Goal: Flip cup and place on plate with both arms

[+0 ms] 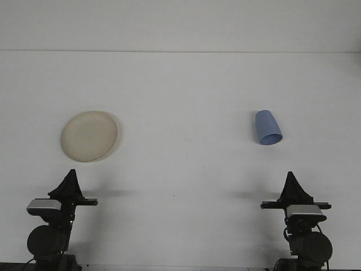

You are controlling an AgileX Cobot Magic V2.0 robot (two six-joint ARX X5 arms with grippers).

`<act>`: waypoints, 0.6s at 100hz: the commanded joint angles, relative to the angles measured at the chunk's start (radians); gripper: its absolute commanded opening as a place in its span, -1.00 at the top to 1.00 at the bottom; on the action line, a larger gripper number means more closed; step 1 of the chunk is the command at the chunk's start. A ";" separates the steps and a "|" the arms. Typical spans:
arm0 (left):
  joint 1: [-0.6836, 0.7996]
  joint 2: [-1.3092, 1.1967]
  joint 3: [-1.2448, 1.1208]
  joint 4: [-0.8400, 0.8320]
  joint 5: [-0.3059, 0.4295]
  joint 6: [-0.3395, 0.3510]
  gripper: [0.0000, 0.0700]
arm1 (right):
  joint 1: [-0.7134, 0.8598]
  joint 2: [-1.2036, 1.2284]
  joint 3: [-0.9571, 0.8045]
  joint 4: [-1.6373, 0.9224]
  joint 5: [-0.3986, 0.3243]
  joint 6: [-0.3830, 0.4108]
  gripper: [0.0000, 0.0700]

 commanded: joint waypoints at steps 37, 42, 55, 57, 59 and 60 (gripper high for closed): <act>0.001 -0.002 -0.020 0.012 0.002 0.013 0.97 | -0.002 -0.001 0.023 -0.010 -0.001 0.003 0.99; 0.001 -0.002 -0.020 0.012 0.002 0.013 0.97 | -0.002 -0.001 0.047 -0.038 -0.001 0.003 0.99; 0.001 -0.002 -0.020 0.012 0.002 0.013 0.97 | -0.002 0.000 0.142 -0.150 -0.001 0.003 0.99; 0.001 -0.002 -0.020 0.012 0.002 0.013 0.97 | -0.002 0.000 0.160 -0.171 -0.001 0.003 0.99; 0.001 -0.002 -0.020 0.012 0.002 0.013 0.97 | -0.002 0.000 0.179 -0.192 -0.001 0.003 0.99; 0.001 -0.002 -0.020 0.012 0.002 0.013 0.97 | -0.002 0.002 0.188 -0.202 -0.001 0.003 0.99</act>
